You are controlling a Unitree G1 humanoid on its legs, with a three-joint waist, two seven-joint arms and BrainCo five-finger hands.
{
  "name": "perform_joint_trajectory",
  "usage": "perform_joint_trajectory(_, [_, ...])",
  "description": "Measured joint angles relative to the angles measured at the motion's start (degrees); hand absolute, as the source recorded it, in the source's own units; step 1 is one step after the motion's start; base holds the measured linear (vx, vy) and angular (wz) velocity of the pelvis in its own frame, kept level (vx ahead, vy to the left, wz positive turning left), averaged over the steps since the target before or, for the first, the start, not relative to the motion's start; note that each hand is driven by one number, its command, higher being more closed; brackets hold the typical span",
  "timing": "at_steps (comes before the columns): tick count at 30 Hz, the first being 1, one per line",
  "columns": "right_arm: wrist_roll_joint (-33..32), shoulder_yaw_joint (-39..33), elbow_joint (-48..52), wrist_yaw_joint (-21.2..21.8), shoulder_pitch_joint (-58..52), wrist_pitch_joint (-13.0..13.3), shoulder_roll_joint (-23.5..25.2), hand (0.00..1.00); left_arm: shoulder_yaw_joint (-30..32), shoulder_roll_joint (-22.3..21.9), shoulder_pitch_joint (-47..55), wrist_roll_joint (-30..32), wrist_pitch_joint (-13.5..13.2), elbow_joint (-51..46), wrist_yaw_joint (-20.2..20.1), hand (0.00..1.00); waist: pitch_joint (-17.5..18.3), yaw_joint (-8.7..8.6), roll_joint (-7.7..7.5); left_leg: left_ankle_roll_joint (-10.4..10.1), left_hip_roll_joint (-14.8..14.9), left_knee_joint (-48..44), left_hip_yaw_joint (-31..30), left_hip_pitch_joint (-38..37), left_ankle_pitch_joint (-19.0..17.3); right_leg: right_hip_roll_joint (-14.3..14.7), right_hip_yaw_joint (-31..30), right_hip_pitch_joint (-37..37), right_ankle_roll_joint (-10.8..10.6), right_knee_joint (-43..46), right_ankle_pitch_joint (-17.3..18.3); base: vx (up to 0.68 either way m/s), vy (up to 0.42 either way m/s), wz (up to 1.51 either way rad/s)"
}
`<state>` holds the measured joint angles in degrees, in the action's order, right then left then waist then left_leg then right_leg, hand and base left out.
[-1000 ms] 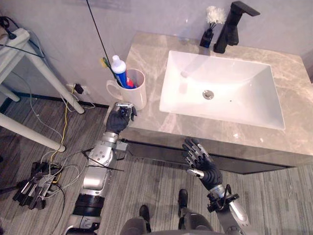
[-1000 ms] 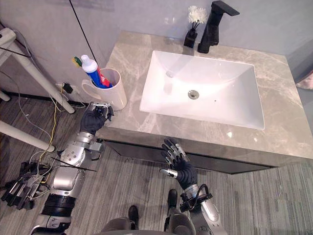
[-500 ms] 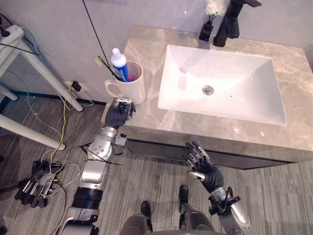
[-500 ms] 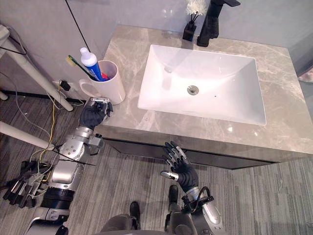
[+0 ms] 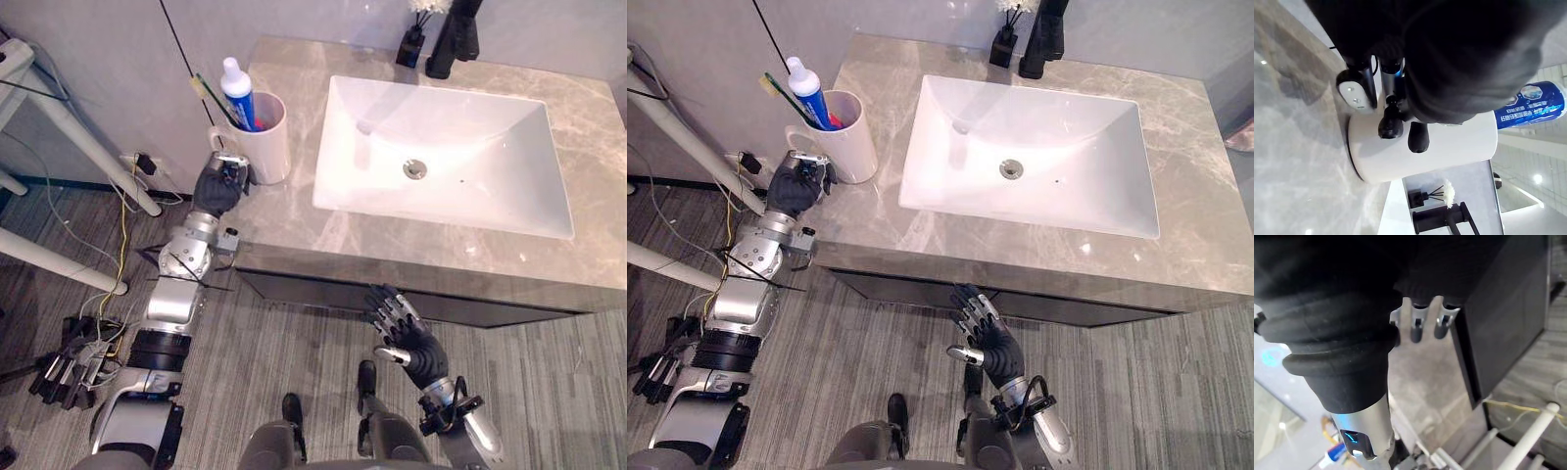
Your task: Organize washtable
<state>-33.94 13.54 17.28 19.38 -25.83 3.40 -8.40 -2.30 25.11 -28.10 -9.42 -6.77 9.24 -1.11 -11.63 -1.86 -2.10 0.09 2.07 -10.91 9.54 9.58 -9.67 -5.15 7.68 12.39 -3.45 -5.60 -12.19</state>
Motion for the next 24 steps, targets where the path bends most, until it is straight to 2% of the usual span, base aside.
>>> perform_joint_trajectory(9, [-0.3,1.1,0.0,-0.3,-0.6,0.0,-0.1,0.0,-5.3,-0.6,-6.2,-1.3,0.0,2.1,1.2,1.0,-1.2,-0.87,-0.18,0.2,0.0,-1.1,0.2,2.8,0.2,-0.1,-0.1,2.3,-0.1,0.0,-0.9,0.0,0.0,0.0])
perform_joint_trajectory(11, [-0.3,1.1,0.0,-0.4,-0.6,0.1,-0.2,0.0,-5.8,-1.0,-7.3,-1.3,0.0,2.3,1.5,1.0,-1.3,-0.88,-0.16,0.3,0.2,-1.1,0.6,3.7,0.2,0.1,-0.2,3.6,-0.4,0.0,-2.0,-0.01,0.004,-0.1])
perform_joint_trajectory(14, [-0.3,1.5,0.0,-0.6,-0.5,0.1,-0.6,0.0,-7.0,-2.1,-9.4,-1.4,0.0,2.8,2.2,1.0,-2.9,-1.1,-0.27,0.6,0.0,-1.2,1.2,4.0,0.4,-0.1,-0.5,4.1,-1.1,0.0,-2.8,0.0,0.016,-0.08])
perform_joint_trajectory(24, [-0.3,2.8,0.4,-1.0,-0.7,0.3,-1.0,0.0,-7.1,-1.0,-17.3,-2.4,-0.1,9.6,4.1,1.0,-3.8,-2.06,-0.7,0.9,0.2,-1.5,2.3,5.9,0.4,-0.1,-3.1,6.6,-1.7,-0.1,-4.7,0.01,0.015,-0.06])
